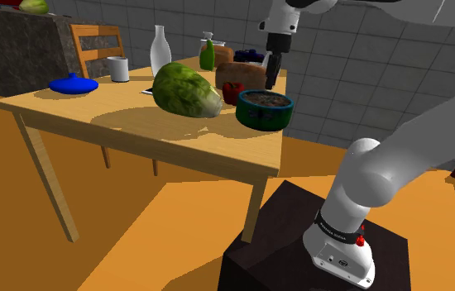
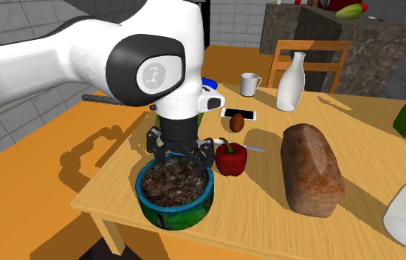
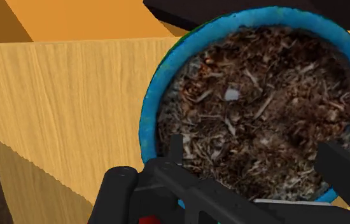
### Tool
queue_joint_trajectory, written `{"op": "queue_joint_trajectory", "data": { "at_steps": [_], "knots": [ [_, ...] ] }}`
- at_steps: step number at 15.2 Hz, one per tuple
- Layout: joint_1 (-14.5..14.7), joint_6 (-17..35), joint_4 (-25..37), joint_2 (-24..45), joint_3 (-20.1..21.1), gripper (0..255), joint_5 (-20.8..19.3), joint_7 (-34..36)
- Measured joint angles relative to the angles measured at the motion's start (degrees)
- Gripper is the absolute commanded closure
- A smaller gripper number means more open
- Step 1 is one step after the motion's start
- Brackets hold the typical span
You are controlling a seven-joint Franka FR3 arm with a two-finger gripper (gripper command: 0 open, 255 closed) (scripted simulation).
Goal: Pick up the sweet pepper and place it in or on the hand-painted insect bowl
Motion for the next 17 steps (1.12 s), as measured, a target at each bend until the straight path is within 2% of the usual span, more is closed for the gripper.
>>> {"op": "queue_joint_trajectory", "data": {
  "at_steps": [6,13,15,17],
  "knots": [
    [5.26,3.99,10.06,12.32,-6.95,0,-0.4,-22.33],
    [9.52,4.22,26.4,28.0,-11.3,0,4.6,-47.33],
    [9.74,4.26,28.72,30.29,-11.63,0,5.6,-51.89],
    [9.83,5.61,28.11,31.03,-11.62,0,5.92,-52.97]
  ]
}}
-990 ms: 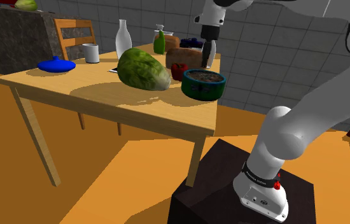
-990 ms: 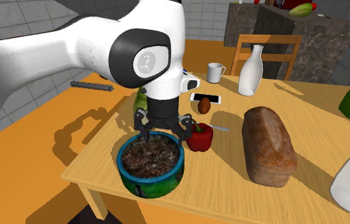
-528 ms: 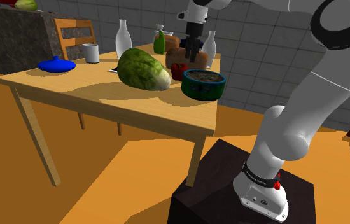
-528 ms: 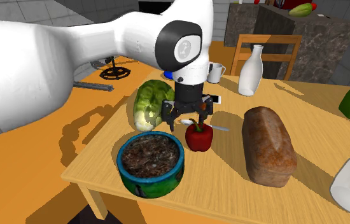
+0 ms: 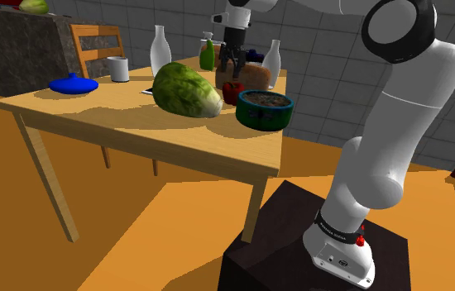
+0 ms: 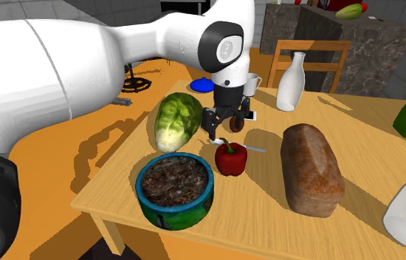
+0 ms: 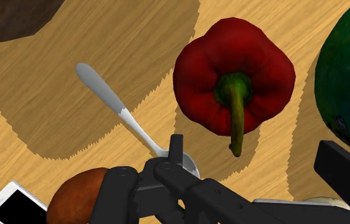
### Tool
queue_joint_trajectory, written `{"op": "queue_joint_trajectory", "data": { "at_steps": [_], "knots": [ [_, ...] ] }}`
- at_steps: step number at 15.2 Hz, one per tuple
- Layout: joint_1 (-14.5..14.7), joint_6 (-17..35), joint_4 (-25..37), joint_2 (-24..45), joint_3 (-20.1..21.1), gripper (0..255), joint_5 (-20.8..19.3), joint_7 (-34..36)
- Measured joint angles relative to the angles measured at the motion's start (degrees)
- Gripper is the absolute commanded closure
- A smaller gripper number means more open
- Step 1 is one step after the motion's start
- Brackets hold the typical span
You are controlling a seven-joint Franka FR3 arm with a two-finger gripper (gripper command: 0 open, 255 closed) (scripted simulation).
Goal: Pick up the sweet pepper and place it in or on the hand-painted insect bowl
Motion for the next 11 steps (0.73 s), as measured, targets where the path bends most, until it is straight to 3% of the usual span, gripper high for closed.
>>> {"op": "queue_joint_trajectory", "data": {
  "at_steps": [5,11],
  "knots": [
    [0.0,3.7,-3.95,-0.29,-0.01,0,-0.13,-0.38],
    [0.01,4.34,-4.69,-0.44,0.02,0,-0.18,-0.34]
  ]
}}
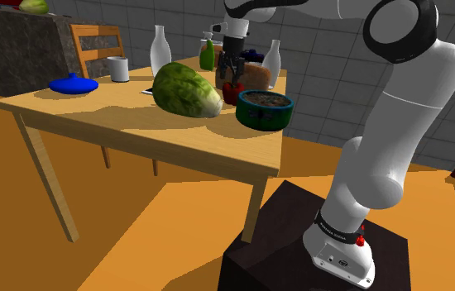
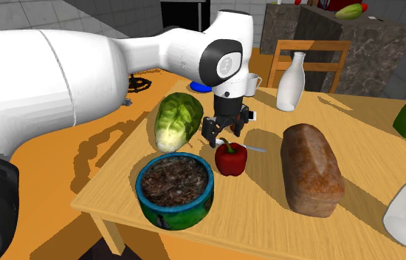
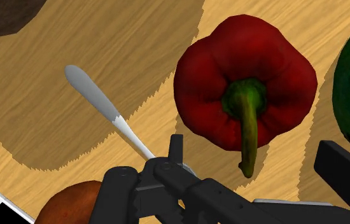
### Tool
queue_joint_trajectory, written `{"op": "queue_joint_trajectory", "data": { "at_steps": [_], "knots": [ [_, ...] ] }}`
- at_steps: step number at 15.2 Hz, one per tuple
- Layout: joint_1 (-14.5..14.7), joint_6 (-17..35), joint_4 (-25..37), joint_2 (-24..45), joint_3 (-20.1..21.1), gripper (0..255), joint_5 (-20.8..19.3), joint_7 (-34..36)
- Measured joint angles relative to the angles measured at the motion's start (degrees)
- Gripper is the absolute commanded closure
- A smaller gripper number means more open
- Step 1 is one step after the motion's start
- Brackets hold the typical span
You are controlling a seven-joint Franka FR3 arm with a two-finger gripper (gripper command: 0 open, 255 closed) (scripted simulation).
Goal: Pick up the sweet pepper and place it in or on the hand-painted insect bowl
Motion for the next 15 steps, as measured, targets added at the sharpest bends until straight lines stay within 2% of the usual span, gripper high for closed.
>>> {"op": "queue_joint_trajectory", "data": {
  "at_steps": [1,11,15],
  "knots": [
    [0.0,0.0,0.0,0.0,0.0,255,0.0,0.0],
    [0.01,0.01,0.0,-0.02,0.01,255,0.01,0.0],
    [-0.03,-2.36,2.8,0.5,-0.06,255,0.21,-0.13]
  ]
}}
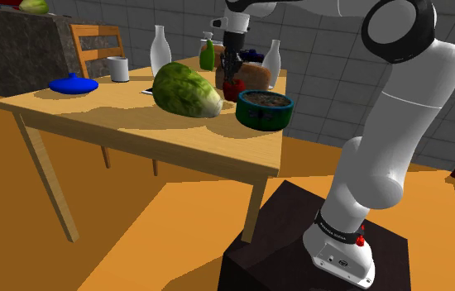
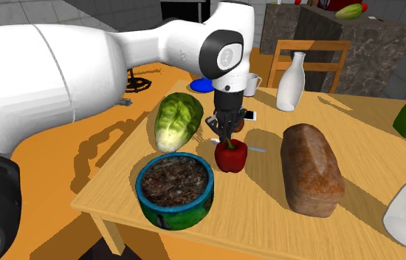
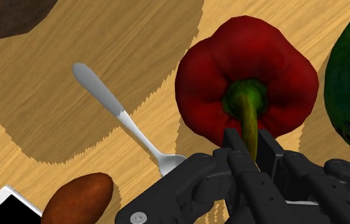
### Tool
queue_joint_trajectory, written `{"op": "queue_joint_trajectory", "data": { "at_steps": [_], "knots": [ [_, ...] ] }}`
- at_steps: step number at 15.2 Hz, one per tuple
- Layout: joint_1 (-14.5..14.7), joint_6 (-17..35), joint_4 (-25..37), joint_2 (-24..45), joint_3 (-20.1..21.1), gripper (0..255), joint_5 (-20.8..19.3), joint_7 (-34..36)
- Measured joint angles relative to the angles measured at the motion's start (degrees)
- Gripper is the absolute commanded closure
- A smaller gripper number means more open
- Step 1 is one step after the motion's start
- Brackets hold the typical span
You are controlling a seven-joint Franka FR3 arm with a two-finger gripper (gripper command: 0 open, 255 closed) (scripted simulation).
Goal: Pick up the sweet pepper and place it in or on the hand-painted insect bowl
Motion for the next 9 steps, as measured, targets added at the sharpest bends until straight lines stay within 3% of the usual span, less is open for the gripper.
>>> {"op": "queue_joint_trajectory", "data": {
  "at_steps": [9],
  "knots": [
    [-0.24,-7.59,9.59,2.2,-0.32,255,0.94,-0.55]
  ]
}}
